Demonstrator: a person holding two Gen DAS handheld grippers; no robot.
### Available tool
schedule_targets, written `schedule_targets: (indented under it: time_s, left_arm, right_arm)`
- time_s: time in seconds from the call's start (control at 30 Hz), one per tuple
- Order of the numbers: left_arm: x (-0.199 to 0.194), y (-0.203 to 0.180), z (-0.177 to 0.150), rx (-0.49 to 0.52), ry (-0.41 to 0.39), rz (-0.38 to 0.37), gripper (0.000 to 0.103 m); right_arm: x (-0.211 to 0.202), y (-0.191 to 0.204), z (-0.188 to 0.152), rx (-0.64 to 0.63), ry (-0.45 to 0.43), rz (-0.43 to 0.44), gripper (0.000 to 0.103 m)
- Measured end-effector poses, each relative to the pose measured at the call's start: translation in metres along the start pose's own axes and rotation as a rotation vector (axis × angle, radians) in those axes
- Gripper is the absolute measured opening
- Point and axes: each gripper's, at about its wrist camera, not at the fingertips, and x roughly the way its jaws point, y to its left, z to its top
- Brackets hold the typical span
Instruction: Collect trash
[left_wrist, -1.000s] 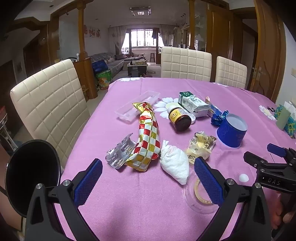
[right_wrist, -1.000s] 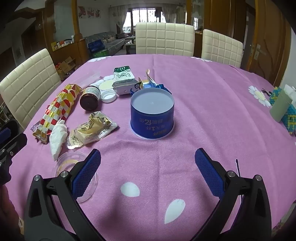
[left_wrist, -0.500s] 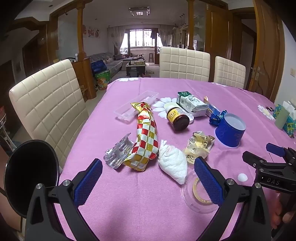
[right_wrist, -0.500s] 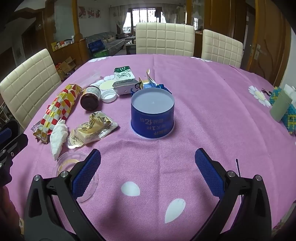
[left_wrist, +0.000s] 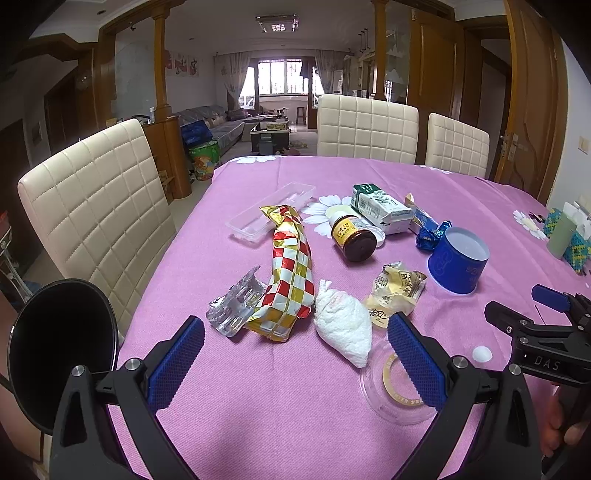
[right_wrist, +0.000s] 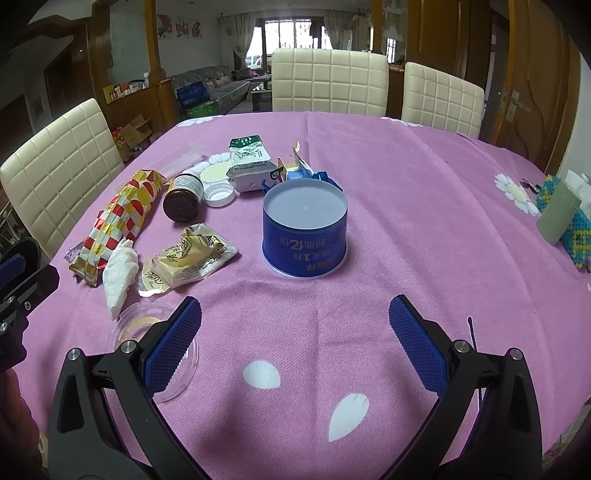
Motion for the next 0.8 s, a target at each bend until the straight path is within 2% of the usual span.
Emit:
schedule_targets:
  time_s: [0.8]
  left_arm:
    - [-0.0002, 0.0001, 0.0003, -0.006, 0.004, -0.002, 0.097]
  right_arm:
    - [-0.0013, -0.0031, 0.0011, 0.001, 0.000, 0.001, 0.100]
